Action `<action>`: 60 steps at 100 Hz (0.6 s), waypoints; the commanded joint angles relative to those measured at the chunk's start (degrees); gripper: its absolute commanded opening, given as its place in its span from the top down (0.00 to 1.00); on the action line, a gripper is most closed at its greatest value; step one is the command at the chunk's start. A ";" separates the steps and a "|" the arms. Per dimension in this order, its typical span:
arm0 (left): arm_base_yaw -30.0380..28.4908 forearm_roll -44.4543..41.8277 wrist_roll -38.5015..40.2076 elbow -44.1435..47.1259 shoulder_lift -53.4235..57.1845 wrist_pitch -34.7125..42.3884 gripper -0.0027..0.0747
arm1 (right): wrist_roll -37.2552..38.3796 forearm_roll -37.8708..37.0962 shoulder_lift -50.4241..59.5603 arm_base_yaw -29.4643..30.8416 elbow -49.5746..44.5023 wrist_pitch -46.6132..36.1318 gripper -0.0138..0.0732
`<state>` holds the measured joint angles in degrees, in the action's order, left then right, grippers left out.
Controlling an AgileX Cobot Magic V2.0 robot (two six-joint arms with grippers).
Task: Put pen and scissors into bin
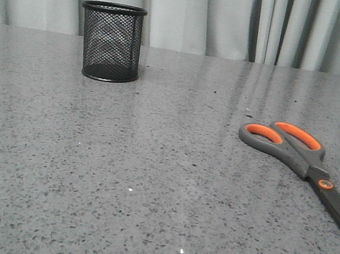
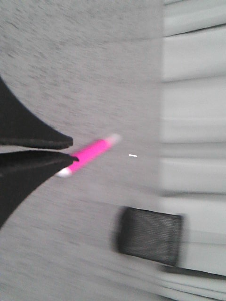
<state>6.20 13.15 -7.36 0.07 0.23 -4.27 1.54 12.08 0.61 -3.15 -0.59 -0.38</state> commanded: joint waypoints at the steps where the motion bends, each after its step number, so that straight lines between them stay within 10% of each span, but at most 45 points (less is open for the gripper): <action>1: -0.23 11.39 0.15 2.47 1.79 12.20 0.99 | 0.29 4.51 1.14 0.28 -0.82 -5.66 0.93; 37: -0.23 58.71 0.15 2.37 1.79 21.42 0.99 | 4.15 8.30 1.14 0.28 -0.82 -10.51 0.93; 60: -0.23 64.46 0.15 2.37 1.79 19.66 0.99 | 4.24 8.30 1.14 0.28 -0.44 -10.23 0.86</action>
<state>6.20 78.36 -7.36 0.07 0.23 15.15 5.81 20.36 0.61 -3.15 -0.59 -6.04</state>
